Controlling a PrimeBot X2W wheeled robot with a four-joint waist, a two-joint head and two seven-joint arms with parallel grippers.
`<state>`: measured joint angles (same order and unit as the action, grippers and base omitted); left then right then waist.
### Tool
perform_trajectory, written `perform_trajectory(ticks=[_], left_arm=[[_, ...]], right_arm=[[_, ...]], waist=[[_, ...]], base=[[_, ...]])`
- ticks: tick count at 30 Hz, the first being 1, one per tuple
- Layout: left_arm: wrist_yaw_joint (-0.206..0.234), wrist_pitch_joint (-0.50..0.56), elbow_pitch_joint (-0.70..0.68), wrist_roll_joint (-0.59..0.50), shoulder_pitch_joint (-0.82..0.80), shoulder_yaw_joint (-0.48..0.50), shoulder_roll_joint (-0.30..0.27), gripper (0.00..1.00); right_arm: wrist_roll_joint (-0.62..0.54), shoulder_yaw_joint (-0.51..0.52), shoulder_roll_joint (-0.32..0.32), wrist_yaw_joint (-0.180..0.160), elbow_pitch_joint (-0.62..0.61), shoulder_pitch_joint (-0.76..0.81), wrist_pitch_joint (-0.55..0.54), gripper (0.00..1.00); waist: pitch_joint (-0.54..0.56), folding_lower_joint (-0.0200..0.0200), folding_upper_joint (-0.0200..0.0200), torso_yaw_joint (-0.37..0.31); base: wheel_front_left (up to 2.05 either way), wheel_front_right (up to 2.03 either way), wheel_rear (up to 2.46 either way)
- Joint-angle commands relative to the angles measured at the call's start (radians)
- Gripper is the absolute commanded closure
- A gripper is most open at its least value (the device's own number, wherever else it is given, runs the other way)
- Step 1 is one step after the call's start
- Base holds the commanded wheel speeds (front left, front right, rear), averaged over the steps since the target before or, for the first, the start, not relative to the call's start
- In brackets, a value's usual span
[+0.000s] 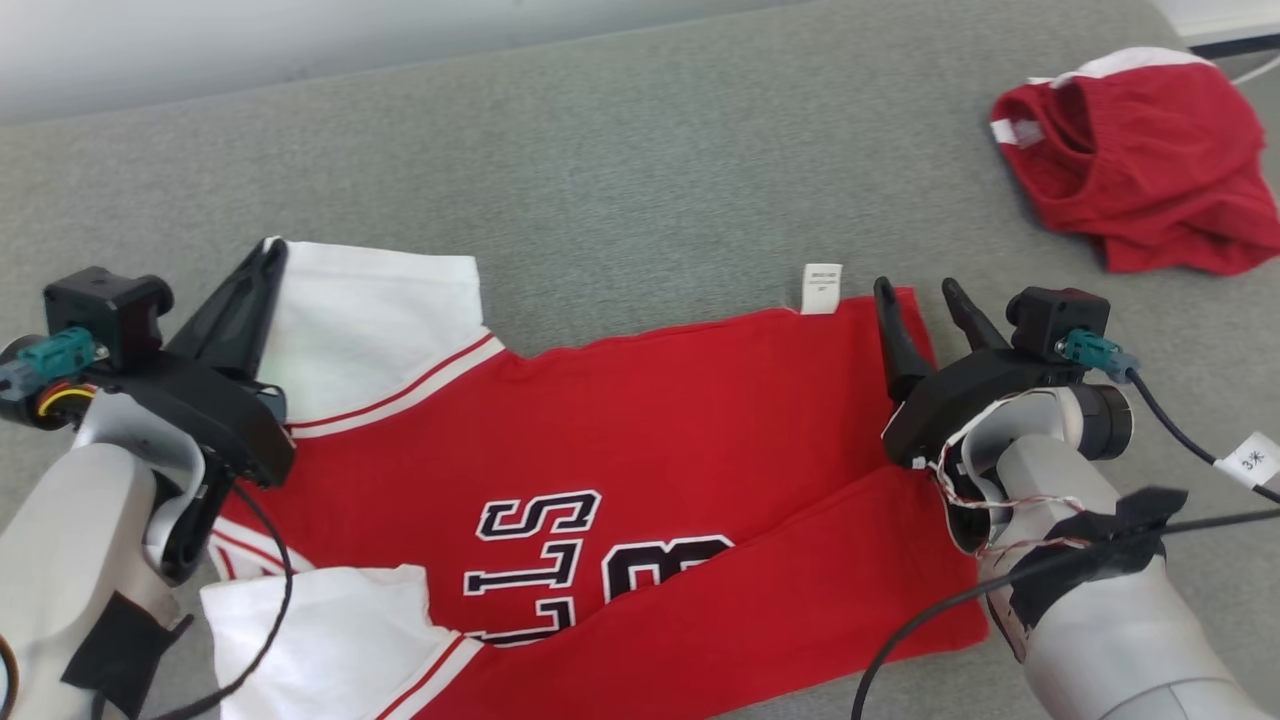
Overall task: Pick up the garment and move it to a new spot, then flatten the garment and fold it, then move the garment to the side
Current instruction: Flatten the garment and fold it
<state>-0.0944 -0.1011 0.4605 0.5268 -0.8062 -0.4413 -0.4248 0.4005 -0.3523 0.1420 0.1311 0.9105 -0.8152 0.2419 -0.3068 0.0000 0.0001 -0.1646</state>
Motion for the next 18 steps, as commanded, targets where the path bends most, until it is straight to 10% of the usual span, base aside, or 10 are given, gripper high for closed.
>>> perform_trajectory(ticks=[1,9,10,12,18], left_arm=[[0.008,0.008,-0.032,0.008,0.022,-0.005,-0.003,1.0],[0.034,0.039,-0.141,0.013,0.05,-0.012,-0.015,1.0],[0.035,0.043,-0.15,0.014,0.053,-0.013,-0.017,1.0],[0.041,0.045,-0.165,0.015,0.056,-0.013,-0.021,1.0],[0.06,0.035,-0.188,0.019,0.065,0.004,-0.035,1.0]], right_arm=[[-0.001,0.006,0.001,-0.001,0.036,-0.025,0.006,0.0],[-0.026,0.044,-0.007,-0.001,0.192,-0.094,0.018,0.0],[-0.031,0.049,-0.008,-0.001,0.204,-0.102,0.02,0.53],[-0.038,0.06,-0.012,-0.001,0.224,-0.116,0.022,1.0],[-0.075,0.095,-0.008,-0.001,0.199,-0.139,0.025,1.0]], waist=[[-0.01,0.0,-0.0001,0.021],[-0.033,0.0,-0.0001,0.047],[-0.036,0.0,-0.0001,0.049],[-0.039,0.0,-0.0001,0.052],[-0.04,0.0,-0.0001,0.063]], base=[[0.0,0.0,0.0],[0.0,0.0,0.0],[0.0,0.0,0.0],[0.0,0.0,0.0],[0.0,0.0,0.0]])
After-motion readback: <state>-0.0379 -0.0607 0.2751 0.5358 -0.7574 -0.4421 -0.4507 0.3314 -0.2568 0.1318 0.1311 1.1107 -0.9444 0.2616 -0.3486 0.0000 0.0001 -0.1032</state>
